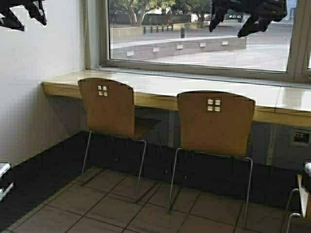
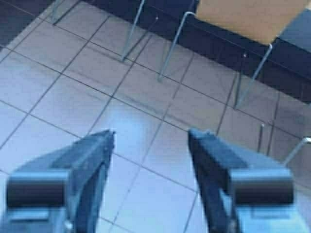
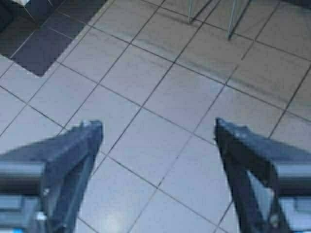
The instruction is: Push the chairs under the table
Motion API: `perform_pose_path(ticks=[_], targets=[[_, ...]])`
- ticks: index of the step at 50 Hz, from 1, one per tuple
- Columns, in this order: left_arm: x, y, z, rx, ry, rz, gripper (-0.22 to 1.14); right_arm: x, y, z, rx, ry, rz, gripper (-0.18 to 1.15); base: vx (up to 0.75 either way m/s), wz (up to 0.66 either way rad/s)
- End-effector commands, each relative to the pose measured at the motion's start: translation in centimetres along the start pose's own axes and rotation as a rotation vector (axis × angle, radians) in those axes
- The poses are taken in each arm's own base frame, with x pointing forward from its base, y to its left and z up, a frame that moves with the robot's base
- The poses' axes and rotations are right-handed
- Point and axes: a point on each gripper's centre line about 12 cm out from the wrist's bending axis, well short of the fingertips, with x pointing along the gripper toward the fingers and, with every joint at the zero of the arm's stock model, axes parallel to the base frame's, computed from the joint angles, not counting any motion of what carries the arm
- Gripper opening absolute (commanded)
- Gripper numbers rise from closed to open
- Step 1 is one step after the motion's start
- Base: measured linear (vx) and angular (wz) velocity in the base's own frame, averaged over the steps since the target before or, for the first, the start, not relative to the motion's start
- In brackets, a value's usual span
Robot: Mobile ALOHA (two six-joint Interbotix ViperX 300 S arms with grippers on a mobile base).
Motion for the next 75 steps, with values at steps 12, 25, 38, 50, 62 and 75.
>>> perform_pose_path(ticks=[12,25,38,50,62,75], targets=[[-0.3,-0.2,0.7,-0.004,-0.025,-0.007,0.84,-0.9,0.7,1.5,0.019,-0.031,0.02,1.0,-0.29,-0.19],[-0.1,-0.1,0.2,-0.002,-0.007,-0.002,0.84,-0.4,1.1,0.7,0.035,0.001,0.029,1.0,-0.15,-0.28],[0.2,-0.1,0.4,-0.002,-0.004,-0.002,0.84,1.3,0.9,-1.1,0.037,0.068,0.018,1.0,-0.03,-0.32],[0.7,-0.1,0.1,-0.003,0.015,0.003,0.84,2.4,0.9,-1.9,0.07,0.13,0.011,1.0,0.01,-0.35],[0.8,0.0,0.0,-0.006,0.021,0.004,0.84,2.3,0.9,-1.8,0.073,0.135,0.013,1.0,0.05,-0.39],[1.1,0.0,-0.4,-0.004,0.038,0.007,0.84,2.4,0.9,-2.0,0.083,0.144,0.013,1.0,0.08,-0.33]])
